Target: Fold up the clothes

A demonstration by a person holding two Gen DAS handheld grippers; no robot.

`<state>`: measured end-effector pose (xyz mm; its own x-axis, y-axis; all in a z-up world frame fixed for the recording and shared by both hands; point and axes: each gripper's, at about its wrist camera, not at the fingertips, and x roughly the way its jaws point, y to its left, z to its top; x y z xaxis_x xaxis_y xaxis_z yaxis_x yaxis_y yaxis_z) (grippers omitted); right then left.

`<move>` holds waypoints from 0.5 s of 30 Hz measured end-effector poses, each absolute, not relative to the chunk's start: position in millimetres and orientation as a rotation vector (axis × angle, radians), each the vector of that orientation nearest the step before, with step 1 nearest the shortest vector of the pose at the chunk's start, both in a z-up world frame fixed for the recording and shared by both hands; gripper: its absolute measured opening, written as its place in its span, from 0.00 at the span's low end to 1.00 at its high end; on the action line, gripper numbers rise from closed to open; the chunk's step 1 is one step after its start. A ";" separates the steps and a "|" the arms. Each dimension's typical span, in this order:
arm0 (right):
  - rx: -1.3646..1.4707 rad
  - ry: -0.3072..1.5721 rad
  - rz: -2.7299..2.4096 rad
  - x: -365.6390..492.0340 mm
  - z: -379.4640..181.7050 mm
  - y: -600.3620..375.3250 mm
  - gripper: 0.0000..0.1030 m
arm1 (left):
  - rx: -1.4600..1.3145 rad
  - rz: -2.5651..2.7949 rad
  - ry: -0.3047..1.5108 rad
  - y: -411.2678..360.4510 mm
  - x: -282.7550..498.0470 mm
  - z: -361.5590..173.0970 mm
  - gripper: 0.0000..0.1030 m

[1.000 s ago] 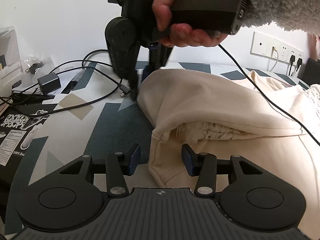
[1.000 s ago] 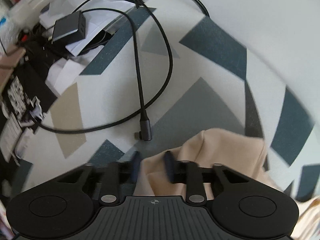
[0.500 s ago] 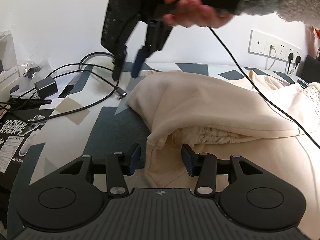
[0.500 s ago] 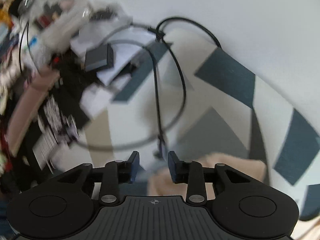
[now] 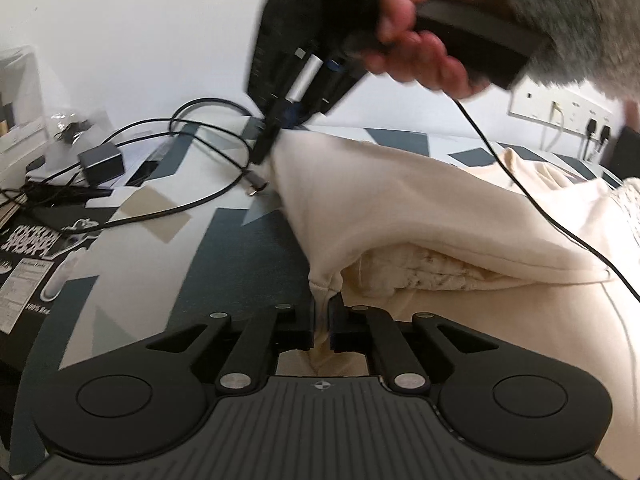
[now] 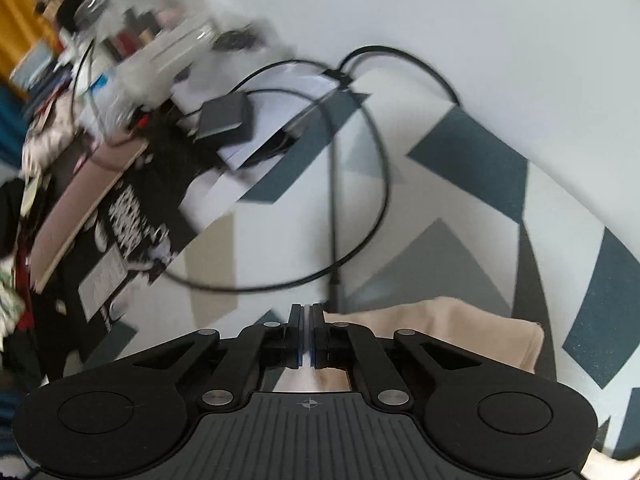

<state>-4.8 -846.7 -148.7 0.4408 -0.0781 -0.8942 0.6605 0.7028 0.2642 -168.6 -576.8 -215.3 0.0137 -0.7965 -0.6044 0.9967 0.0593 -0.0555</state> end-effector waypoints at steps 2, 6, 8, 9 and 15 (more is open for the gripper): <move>0.667 0.986 -0.511 -9.5 -151.2 -849.1 0.03 | 0.447 -1.459 0.572 -577.9 -166.1 -214.1 0.06; 0.773 0.766 -0.607 -44.0 -136.4 -862.4 0.24 | 0.494 -1.461 0.554 -578.5 -166.9 -213.6 0.09; 0.805 0.613 -0.651 -85.6 -111.4 -863.6 0.24 | 0.524 -1.451 0.542 -580.4 -168.3 -211.2 0.17; 0.814 0.552 -0.680 -109.6 -99.2 -861.9 0.25 | 0.539 -1.446 0.536 -581.3 -169.0 -210.0 0.25; 0.849 0.261 -0.947 -296.2 -50.7 -814.5 0.32 | 0.619 -1.466 0.420 -586.1 -177.8 -201.2 0.42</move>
<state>-296.2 -814.5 -50.7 0.5815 -0.6062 -0.5426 0.7987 0.2983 0.5226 -177.8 -586.1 -201.2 0.0774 -0.7849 -0.6147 0.9914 -0.0047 0.1309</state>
